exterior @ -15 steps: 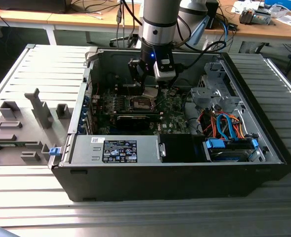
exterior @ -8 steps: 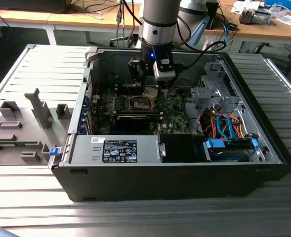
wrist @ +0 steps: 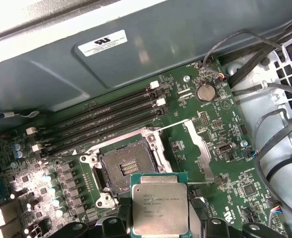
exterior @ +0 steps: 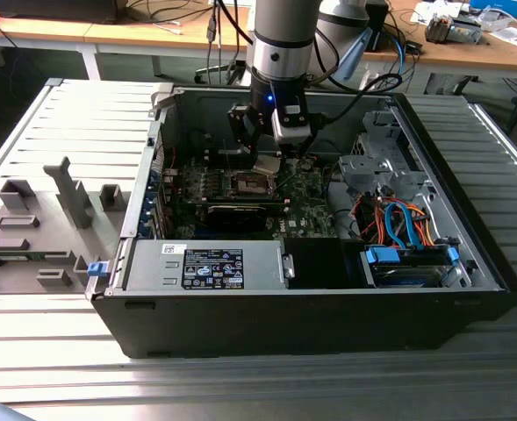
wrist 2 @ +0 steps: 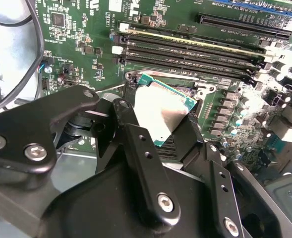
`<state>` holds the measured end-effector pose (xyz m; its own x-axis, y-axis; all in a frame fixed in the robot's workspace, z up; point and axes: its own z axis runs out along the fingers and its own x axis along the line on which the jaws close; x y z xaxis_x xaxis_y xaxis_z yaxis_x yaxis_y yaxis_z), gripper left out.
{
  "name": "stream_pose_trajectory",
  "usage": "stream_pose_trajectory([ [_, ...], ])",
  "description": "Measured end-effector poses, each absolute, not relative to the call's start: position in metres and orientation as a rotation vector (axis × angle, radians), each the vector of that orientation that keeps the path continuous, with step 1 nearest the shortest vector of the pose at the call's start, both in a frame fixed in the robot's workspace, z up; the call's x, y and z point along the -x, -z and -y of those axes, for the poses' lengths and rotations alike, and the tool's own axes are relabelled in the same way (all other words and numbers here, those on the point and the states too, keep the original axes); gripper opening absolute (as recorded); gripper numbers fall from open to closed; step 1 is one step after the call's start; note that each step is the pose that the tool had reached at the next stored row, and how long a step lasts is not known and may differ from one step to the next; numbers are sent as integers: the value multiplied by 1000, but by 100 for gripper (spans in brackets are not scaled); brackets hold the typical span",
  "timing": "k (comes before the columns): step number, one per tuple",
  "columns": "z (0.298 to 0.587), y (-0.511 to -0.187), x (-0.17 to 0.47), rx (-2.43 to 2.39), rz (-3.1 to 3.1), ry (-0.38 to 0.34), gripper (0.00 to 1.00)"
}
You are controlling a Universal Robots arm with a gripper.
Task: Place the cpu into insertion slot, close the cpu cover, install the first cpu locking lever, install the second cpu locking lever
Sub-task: 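Place the cpu into insertion slot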
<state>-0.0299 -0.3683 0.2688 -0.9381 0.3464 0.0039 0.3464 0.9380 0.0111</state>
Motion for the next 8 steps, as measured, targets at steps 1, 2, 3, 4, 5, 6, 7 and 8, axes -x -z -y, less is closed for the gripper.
stream_pose_trajectory([
  [1,368,-269,30,557,3090,17,54],
  [2,368,-269,30,562,3089,17,54],
  [3,368,-269,30,566,3088,16,54],
  [4,368,-269,30,569,3088,15,54],
  [5,368,-269,30,571,3088,15,54],
  [6,368,-269,30,575,3087,14,54],
  [7,368,-269,30,579,3087,14,54],
  [8,368,-269,30,581,3086,13,54],
])
